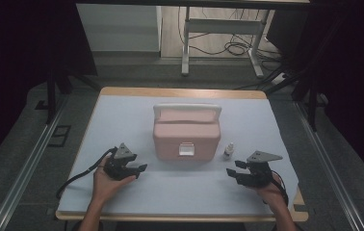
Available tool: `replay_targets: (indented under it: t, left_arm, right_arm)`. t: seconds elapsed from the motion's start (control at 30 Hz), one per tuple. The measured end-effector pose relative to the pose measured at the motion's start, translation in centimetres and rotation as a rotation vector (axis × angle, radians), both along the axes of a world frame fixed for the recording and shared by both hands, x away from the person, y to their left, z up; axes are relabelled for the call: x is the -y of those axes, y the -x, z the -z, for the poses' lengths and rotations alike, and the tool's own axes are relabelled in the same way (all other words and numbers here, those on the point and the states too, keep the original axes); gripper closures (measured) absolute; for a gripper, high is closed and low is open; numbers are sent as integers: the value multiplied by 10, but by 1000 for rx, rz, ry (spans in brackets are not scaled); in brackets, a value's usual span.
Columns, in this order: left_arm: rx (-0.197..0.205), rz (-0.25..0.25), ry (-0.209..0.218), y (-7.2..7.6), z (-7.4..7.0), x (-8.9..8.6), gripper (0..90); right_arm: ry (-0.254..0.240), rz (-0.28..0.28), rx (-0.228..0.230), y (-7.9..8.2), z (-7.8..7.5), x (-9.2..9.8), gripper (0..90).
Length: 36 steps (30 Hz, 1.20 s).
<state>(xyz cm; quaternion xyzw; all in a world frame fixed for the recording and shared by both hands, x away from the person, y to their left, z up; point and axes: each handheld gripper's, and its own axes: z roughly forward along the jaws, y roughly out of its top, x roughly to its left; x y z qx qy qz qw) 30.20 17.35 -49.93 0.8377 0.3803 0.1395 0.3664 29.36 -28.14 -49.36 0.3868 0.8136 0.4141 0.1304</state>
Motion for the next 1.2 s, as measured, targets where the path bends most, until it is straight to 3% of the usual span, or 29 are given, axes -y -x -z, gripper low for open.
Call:
replay_targets:
  t: [0.4, 0.83, 0.93, 1.03, 1.2]
  left_arm:
    - [4, -6, 5, 1, -1, 0, 405]
    - [10, 21, -31, 3, -6, -7, 411]
    - [16, 34, -23, 0, -11, -13, 418]
    - [24, 58, 28, -3, -19, -21, 436]
    - [21, 112, 56, -12, -37, -36, 437]
  right_arm:
    - [6, -6, -2, -1, 11, -2, 476]
    - [-22, 15, 6, -2, 10, 6, 458]
    - [-15, 13, 3, -3, 10, 6, 456]
    - [-21, 14, 1, -3, 11, 6, 456]
    - [-21, 5, 3, -2, 11, 6, 454]
